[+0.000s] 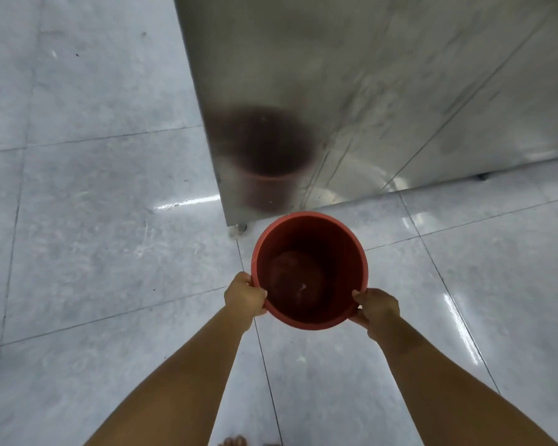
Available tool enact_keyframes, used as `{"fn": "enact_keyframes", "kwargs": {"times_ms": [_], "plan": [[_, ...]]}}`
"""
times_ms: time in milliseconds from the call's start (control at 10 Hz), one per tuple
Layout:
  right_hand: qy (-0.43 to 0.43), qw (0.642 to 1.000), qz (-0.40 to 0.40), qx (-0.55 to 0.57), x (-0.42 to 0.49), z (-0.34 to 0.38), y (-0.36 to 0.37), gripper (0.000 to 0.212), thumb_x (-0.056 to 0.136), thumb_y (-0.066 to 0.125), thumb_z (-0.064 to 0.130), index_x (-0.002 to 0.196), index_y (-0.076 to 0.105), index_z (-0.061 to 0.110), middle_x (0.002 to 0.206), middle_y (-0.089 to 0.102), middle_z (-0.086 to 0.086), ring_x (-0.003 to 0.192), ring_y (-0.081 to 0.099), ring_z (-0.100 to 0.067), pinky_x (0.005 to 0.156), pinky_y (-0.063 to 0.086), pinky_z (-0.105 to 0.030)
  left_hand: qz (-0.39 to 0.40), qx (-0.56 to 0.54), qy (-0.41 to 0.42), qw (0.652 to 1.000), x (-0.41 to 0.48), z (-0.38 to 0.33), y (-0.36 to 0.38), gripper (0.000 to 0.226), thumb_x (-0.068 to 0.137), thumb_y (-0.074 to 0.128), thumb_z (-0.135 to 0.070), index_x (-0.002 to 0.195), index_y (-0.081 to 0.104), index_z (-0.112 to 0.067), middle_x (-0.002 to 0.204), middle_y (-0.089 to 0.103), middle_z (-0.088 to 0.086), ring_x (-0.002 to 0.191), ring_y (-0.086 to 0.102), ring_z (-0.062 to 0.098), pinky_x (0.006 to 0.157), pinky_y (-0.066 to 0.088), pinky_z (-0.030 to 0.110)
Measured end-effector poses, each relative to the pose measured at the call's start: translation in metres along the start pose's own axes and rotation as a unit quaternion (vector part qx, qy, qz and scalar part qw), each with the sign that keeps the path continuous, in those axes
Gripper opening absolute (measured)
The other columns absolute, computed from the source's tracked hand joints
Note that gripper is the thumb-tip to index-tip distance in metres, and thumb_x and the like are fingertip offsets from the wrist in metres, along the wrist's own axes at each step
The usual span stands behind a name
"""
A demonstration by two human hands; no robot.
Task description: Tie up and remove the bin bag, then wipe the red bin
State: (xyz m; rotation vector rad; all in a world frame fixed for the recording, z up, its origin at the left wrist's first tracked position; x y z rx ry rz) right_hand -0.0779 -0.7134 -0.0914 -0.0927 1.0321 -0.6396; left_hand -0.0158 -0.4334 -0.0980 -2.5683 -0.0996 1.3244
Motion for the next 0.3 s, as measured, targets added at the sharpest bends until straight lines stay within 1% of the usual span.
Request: {"fn": "enact_keyframes", "kwargs": {"times_ms": [100, 200, 300], "plan": [[0.004, 1.000, -0.005, 0.008, 0.0105, -0.0081, 0.0034, 0.002, 0.088, 0.060, 0.005, 0.087, 0.062, 0.006, 0.086, 0.064, -0.014, 0.085, 0.064, -0.035, 0.077, 0.058, -0.043, 0.003, 0.010, 0.002, 1.000, 0.0113, -0.0002, 0.0052, 0.024, 0.083, 0.056, 0.006, 0.077, 0.049, -0.016, 0.097, 0.063, 0.017, 0.083, 0.068, 0.035, 0.075, 0.060, 0.047], [0.003, 1.000, -0.007, 0.013, 0.0149, -0.0051, 0.0045, 0.001, 0.089, 0.061, 0.007, 0.089, 0.061, 0.006, 0.086, 0.064, -0.013, 0.085, 0.064, -0.035, 0.086, 0.056, -0.048, 0.018, 0.023, 0.004, 1.000, 0.0154, -0.0056, 0.0097, 0.023, 0.084, 0.057, 0.005, 0.078, 0.049, -0.016, 0.098, 0.063, 0.016, 0.084, 0.068, 0.034, 0.072, 0.061, 0.043], [-0.003, 1.000, -0.012, 0.025, 0.0118, -0.0037, 0.0055, 0.005, 0.089, 0.060, 0.008, 0.093, 0.061, 0.006, 0.098, 0.064, -0.015, 0.088, 0.063, -0.035, 0.089, 0.054, -0.049, 0.021, 0.046, 0.005, 0.999, 0.0150, -0.0083, 0.0131, 0.019, 0.085, 0.055, 0.003, 0.084, 0.049, -0.014, 0.102, 0.062, 0.017, 0.087, 0.067, 0.035, 0.074, 0.060, 0.043]]}}
Point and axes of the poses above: each hand's wrist, its own x-axis towards the middle knuckle, its own y-axis out of the palm, z = x × y, the point moved 8 cm from there along x, towards the middle knuckle
